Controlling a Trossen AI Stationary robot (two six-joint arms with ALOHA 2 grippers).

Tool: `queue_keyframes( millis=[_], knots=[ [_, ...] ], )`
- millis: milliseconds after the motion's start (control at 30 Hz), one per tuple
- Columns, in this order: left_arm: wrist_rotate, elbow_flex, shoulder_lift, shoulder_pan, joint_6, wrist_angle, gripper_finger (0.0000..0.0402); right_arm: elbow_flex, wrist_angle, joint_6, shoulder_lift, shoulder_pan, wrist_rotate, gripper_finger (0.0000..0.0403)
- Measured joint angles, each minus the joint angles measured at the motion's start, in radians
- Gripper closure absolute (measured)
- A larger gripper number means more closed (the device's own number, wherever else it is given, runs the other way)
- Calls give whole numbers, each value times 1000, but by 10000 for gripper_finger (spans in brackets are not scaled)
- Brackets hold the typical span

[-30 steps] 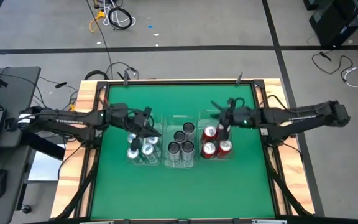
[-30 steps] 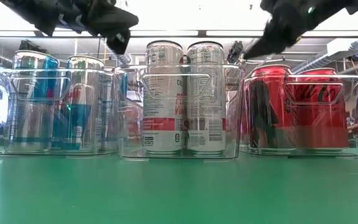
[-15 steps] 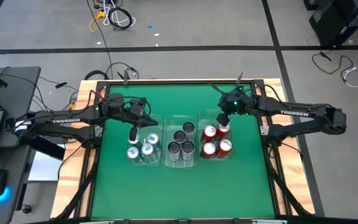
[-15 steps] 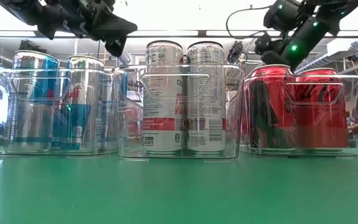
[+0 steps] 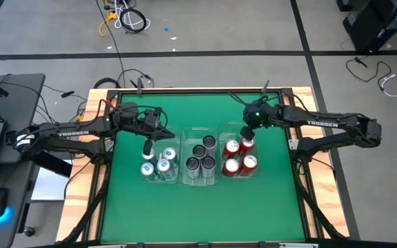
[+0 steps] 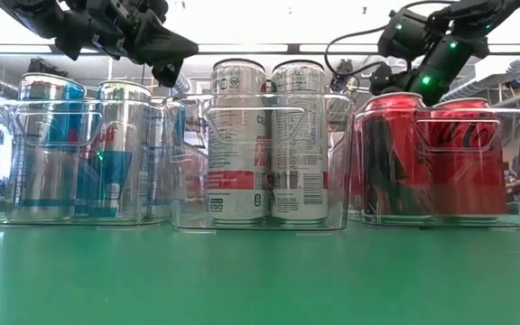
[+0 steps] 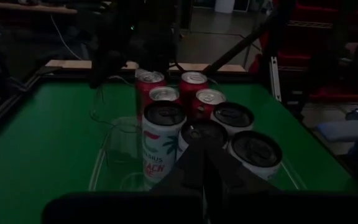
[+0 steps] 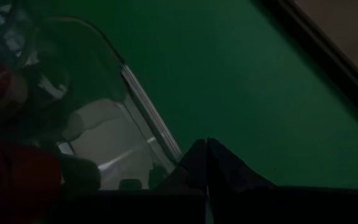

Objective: Sort soda cans
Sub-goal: Adjust the transparent bins

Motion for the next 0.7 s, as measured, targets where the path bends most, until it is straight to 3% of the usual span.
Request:
queue_keyframes(
  millis=[700],
  knots=[
    [-14, 0, 0, 0, 2, -14, 402, -1, -46, 123, -12, 67, -14, 403]
  ],
)
